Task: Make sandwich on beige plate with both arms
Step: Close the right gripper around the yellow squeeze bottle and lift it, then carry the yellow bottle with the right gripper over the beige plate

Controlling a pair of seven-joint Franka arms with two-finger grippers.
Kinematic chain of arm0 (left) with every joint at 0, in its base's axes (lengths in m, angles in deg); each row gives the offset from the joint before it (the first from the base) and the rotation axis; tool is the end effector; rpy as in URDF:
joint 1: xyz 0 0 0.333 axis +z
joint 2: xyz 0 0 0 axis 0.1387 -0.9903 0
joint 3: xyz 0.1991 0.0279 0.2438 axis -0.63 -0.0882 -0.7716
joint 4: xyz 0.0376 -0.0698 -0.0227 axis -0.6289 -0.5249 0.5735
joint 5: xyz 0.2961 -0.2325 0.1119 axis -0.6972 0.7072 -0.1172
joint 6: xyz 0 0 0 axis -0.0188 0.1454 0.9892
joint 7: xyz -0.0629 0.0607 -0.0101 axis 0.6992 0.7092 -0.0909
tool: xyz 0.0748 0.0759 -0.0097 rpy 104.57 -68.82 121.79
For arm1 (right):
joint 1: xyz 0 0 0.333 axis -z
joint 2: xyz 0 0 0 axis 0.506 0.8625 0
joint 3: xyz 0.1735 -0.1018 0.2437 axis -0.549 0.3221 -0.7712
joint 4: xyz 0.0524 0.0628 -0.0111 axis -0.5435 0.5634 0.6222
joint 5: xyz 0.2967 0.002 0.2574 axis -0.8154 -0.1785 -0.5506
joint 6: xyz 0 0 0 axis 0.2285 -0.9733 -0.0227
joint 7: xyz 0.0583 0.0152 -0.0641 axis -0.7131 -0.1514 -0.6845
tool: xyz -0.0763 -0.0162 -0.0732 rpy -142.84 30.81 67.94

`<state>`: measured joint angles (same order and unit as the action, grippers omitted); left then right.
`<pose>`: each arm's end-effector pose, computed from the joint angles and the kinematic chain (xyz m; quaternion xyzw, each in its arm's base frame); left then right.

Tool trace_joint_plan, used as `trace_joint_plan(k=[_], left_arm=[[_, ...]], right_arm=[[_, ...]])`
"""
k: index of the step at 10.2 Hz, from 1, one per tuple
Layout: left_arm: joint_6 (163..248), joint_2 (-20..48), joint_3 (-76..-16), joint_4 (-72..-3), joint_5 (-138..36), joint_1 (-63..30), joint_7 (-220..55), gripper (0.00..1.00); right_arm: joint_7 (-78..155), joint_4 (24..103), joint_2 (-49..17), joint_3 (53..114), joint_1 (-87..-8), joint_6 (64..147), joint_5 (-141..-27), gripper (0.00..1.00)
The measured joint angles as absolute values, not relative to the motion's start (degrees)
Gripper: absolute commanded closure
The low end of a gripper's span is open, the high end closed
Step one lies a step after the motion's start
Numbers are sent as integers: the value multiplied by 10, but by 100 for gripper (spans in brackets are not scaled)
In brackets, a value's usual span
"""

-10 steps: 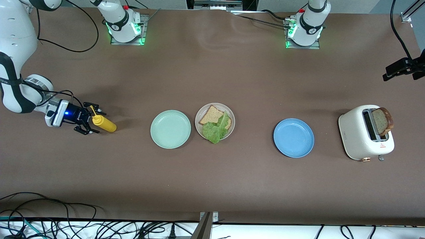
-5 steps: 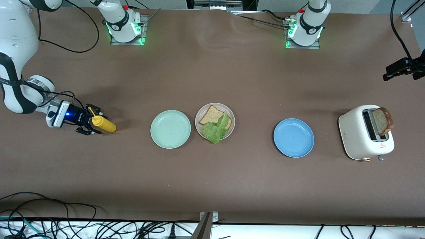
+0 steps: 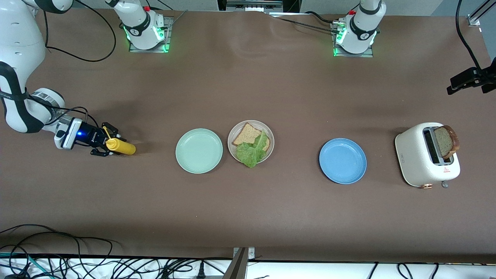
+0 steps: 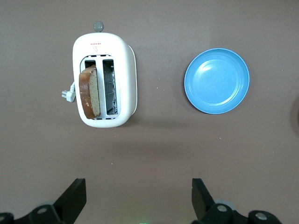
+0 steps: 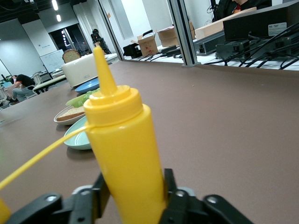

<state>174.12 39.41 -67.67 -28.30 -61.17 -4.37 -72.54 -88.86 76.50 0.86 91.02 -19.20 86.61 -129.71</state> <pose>0.5418 0.0683 0.6136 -0.9985 -0.0298 0.0445 0.0079 0.5431 -0.1422 0.1204 -0.7233 -0.3557 -0.4139 0.4231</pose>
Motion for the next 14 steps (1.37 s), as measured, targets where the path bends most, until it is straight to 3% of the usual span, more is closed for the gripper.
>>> trace_joint_plan(k=[3, 7, 11, 14], left_arm=[[1741, 394, -677, -283, -612, -43, -725, 0], [1741, 394, -677, -283, -612, -43, -725, 0], [1741, 394, -677, -283, -612, -43, -725, 0], [1741, 394, -677, -283, -612, -42, -725, 0]], right_arm=[[-888, 755, 7, 910, -192, 882, -1290, 100], [-768, 653, -8, 901, -191, 939, -1126, 100], [-517, 589, -55, 798, -193, 1038, -902, 100], [-303, 559, -76, 717, -202, 1059, -721, 100]])
